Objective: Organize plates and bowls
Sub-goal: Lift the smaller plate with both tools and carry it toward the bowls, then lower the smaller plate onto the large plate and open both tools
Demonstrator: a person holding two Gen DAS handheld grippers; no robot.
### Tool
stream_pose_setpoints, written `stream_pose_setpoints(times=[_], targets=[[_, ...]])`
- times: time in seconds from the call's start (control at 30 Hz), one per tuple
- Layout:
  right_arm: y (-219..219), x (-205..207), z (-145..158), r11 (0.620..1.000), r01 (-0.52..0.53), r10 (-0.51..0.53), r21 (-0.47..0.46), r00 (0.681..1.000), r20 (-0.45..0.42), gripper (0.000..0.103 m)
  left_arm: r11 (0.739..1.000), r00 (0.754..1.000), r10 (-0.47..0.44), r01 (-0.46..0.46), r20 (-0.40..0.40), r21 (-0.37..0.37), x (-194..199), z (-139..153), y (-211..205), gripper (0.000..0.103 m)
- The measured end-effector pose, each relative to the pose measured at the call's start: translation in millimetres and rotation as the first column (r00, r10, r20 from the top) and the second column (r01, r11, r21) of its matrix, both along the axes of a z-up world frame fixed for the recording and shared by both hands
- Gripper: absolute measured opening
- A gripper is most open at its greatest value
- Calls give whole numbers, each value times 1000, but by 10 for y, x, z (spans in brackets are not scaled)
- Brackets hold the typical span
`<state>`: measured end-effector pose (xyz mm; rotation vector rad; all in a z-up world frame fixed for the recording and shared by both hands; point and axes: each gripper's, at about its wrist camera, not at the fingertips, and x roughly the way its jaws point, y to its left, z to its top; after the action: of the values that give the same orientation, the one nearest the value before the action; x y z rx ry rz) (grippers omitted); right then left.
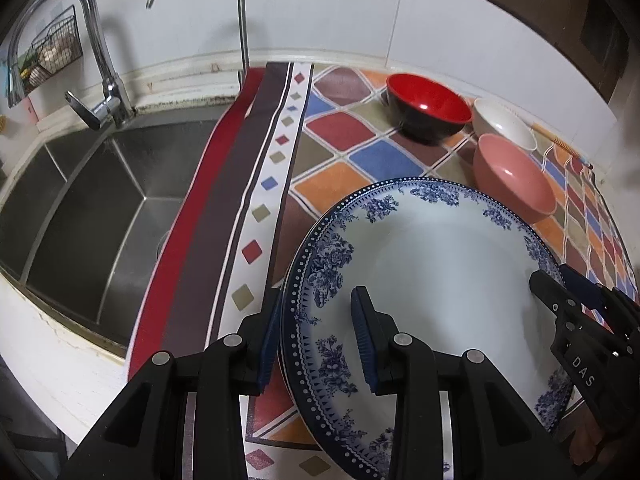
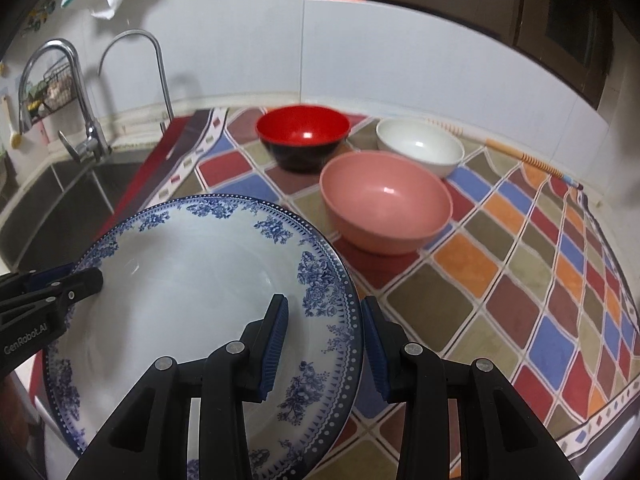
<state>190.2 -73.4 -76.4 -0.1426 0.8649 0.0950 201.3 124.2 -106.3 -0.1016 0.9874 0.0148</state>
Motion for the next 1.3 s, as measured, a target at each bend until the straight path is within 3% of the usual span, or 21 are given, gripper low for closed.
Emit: stream_pose_setpoints(times=[0.63, 0.83, 0.9, 1.0, 1.3], targets=[[17, 162, -288, 999, -30, 28, -16, 995, -94, 39, 999, 999, 21, -20, -26, 40, 74, -151, -31, 35], [36, 167, -336, 998, -54, 52, -15, 992, -111, 39, 999, 999, 28, -27, -29, 45, 81, -168, -40, 45], [49, 169, -341, 998, -62, 59, -20, 993, -106, 40, 998, 999, 30, -28, -25, 55, 86, -153, -49, 53], [38, 195, -344, 998, -68, 66, -12, 990, -126, 49, 996, 1000, 29, -29, -1, 82, 78, -76, -87, 54], [-166, 155, -57, 999, -48, 47, -19, 998, -49, 49, 998, 994, -37, 32, 105, 55, 117, 340, -387, 62]])
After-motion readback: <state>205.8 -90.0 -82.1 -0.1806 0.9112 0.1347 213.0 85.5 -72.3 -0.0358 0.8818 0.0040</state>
